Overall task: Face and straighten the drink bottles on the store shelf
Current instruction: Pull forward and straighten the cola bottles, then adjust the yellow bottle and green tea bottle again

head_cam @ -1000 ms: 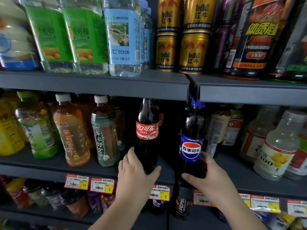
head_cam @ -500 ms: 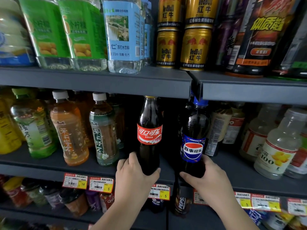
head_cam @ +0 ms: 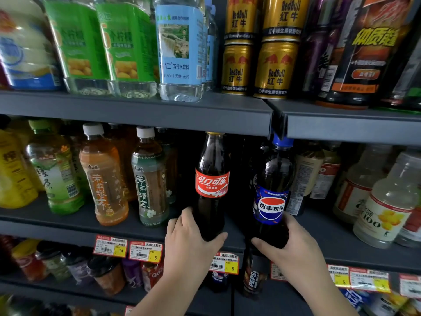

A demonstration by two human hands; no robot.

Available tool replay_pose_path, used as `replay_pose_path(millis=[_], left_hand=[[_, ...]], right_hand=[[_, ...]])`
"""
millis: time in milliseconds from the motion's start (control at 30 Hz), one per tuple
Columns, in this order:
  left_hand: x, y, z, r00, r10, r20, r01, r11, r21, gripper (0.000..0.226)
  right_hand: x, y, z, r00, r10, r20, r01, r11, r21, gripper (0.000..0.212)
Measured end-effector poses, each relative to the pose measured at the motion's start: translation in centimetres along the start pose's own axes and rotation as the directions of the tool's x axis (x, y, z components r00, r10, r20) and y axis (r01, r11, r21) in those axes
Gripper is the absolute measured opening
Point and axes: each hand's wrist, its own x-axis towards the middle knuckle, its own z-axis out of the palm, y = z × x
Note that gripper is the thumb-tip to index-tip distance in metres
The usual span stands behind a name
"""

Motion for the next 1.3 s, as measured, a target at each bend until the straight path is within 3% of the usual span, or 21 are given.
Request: replay_pose_path(millis=[100, 200, 267, 333, 433, 533, 600, 733, 900, 1033, 1300], left_hand=[[-0.6, -1.0, -1.1, 1.0, 0.025, 0.007, -0.024, 0.995, -0.1, 0.081], [-1.5, -2.8, -3.2, 0.987, 0.145, -0.067, -0.152, 0.982, -0.116, 0.057], [-1.9, -4.7, -4.7, 0.969, 0.168, -0.182, -0.186, 0.979, -0.086, 0.042], [-1.8, -6.8, -6.1, 0.954, 0.074, -0.29, -0.109, 0.988, -0.106, 0.039], [-0.6, -10.1, -8.0, 0.914, -0.168, -0.37, 0.124, 0.982, -0.14, 0.054], [1.3, -12.6, -9.4, 0.905, -0.251, -0.344, 0.232, 0.968, -0.096, 0.067], [2.5, -13.8, -9.9, 0.924, -0.267, -0.274, 0.262, 0.963, -0.056, 0.081], [3.8, -15.1, -10.2, 0.96, -0.209, -0.189, 0.215, 0.977, 0.013, 0.079], [4.4, -16.3, -10.4, 0.967, -0.192, -0.169, 0.191, 0.981, -0.024, 0.074], [4.6, -16.8, -10.2, 0.968, -0.166, -0.186, 0.165, 0.986, -0.02, 0.072], [4.6, -17.2, -10.2, 0.974, -0.125, -0.192, 0.121, 0.992, -0.032, 0.066]], right_hand=[[-1.0, -0.1, 0.4, 0.989, -0.015, -0.149, 0.035, 0.99, 0.135, 0.069], [-2.5, -0.6, 1.6, 0.944, -0.06, -0.324, 0.108, 0.985, 0.133, 0.056], [-3.6, -1.6, 2.8, 0.924, -0.161, -0.348, 0.204, 0.975, 0.091, 0.047], [-4.6, -3.6, 4.4, 0.918, -0.258, -0.301, 0.284, 0.958, 0.046, 0.038], [-5.4, -6.9, 7.2, 0.937, -0.307, -0.167, 0.32, 0.945, 0.06, 0.036], [-5.3, -10.2, 10.8, 0.961, -0.277, 0.004, 0.276, 0.958, 0.077, 0.053], [-4.4, -12.5, 13.4, 0.97, -0.242, 0.038, 0.24, 0.97, 0.045, 0.07], [-1.7, -16.1, 17.0, 0.997, -0.07, -0.014, 0.071, 0.996, 0.048, 0.09], [-0.5, -17.4, 19.3, 0.996, 0.038, -0.077, -0.039, 0.999, -0.015, 0.077], [-0.3, -17.0, 19.8, 0.993, 0.029, -0.116, -0.032, 0.999, -0.023, 0.066], [-0.9, -16.6, 19.3, 0.996, 0.02, -0.088, -0.018, 1.0, 0.023, 0.064]])
